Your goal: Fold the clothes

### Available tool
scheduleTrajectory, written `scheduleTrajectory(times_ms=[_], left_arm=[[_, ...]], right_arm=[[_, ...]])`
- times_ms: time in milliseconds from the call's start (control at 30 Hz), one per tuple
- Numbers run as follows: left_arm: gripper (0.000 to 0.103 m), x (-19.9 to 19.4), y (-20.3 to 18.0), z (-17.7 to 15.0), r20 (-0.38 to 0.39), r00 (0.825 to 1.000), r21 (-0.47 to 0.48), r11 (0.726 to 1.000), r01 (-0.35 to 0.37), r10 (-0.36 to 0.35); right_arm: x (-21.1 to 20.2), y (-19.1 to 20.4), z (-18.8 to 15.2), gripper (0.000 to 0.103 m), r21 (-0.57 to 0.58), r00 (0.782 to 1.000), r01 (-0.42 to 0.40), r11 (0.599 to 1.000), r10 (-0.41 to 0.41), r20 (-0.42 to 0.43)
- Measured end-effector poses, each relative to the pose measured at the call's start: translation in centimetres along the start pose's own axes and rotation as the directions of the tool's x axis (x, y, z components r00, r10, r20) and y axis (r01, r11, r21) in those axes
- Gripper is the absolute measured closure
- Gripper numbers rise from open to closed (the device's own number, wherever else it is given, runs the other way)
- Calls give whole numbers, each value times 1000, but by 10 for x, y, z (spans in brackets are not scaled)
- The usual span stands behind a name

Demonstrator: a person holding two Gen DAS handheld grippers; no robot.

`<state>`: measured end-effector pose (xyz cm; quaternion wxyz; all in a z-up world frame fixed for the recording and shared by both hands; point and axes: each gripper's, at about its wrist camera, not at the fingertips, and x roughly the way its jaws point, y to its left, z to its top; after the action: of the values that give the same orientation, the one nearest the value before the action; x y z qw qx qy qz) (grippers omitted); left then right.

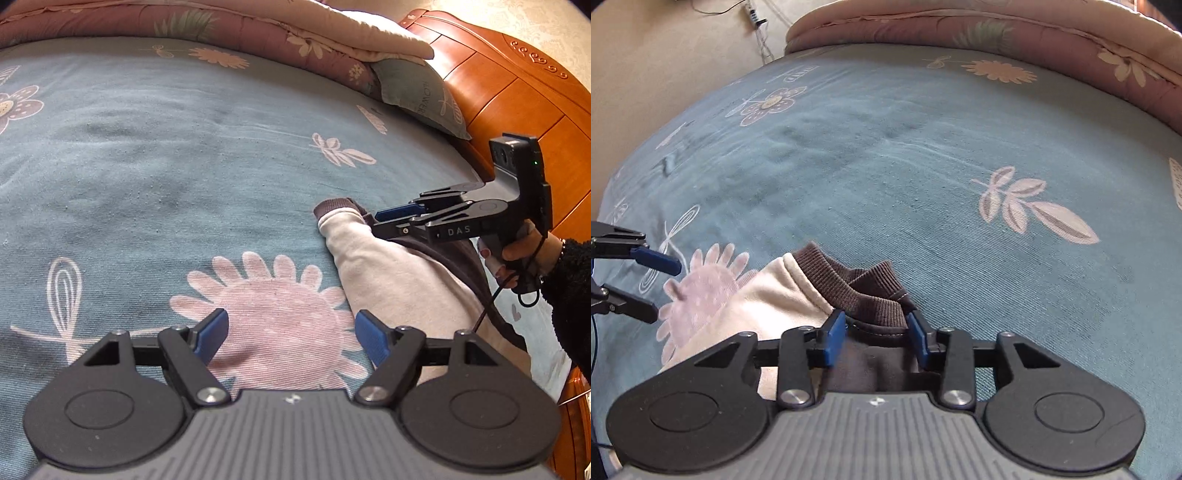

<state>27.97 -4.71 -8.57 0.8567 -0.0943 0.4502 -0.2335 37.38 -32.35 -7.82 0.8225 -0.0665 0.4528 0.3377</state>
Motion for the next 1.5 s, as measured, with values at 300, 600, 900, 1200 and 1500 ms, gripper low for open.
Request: scheduleTrajectory(times_ms=[300, 600, 900, 1200, 1500], left_arm=[[26, 1, -3, -4, 2, 1000, 34, 999, -8, 8], [26, -7, -6, -3, 17, 1000, 38, 999, -6, 6], [25, -16, -15, -3, 24, 1000, 62, 998, 6, -8], [24, -6, -41, -7, -16, 999, 91, 994, 53, -52], [24, -17, -66, -9, -33, 997, 137, 988, 77, -73]], right_arm=[[-6, -3, 0, 90, 62, 998, 34, 997, -37, 45], [-5, -3, 21, 88, 83, 994, 57, 995, -65, 90], [-73, -1, -10, 67, 162, 984, 110, 981, -130, 120], [-105, -22, -102, 50, 410, 993, 20, 912, -66, 100], [-159, -44, -140, 51, 608, 938, -22, 793, -194, 287]])
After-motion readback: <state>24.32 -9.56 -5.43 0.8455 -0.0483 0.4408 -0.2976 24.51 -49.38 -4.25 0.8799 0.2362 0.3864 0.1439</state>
